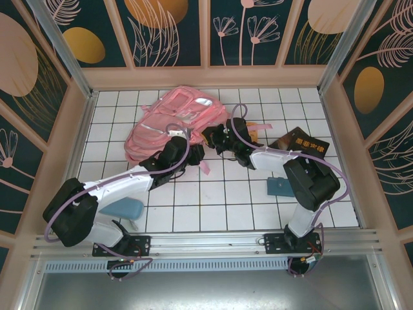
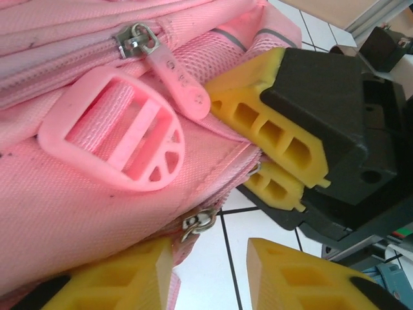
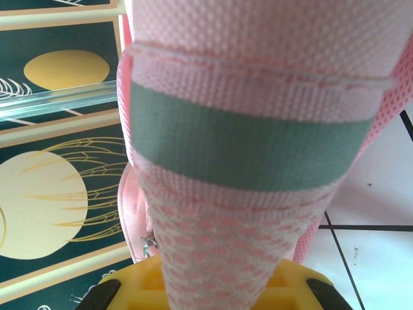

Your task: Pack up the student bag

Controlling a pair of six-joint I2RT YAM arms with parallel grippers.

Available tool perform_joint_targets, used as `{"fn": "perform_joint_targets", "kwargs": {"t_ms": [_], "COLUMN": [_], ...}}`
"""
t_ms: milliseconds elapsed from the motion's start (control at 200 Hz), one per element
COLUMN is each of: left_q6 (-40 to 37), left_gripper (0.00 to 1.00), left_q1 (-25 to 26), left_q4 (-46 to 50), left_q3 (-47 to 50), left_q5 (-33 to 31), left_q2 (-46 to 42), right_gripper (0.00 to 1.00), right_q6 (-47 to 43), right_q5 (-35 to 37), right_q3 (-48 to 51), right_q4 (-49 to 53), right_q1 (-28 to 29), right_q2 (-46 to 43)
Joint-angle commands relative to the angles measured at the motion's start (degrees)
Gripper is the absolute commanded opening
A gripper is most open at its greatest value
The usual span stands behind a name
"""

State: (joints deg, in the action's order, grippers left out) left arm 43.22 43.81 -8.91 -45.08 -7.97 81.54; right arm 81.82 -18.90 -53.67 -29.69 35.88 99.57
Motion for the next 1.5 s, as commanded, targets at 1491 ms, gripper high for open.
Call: {"fn": "perform_joint_targets", "kwargs": {"t_ms": [1491], "left_q6": [5.7], "left_gripper": [0.53], "left_q1": [-3.7], "left_q4": [0.2], "left_q3": [3.2], "left_q5": [4.9], "left_q2": [-3.3], "right_gripper": [0.00], "right_q6": [9.3], "right_q5": [-9.3], "right_q3": [-3.1], "right_q4": [-9.5], "right_q1": [0.0], "right_q2": [-2.0]}}
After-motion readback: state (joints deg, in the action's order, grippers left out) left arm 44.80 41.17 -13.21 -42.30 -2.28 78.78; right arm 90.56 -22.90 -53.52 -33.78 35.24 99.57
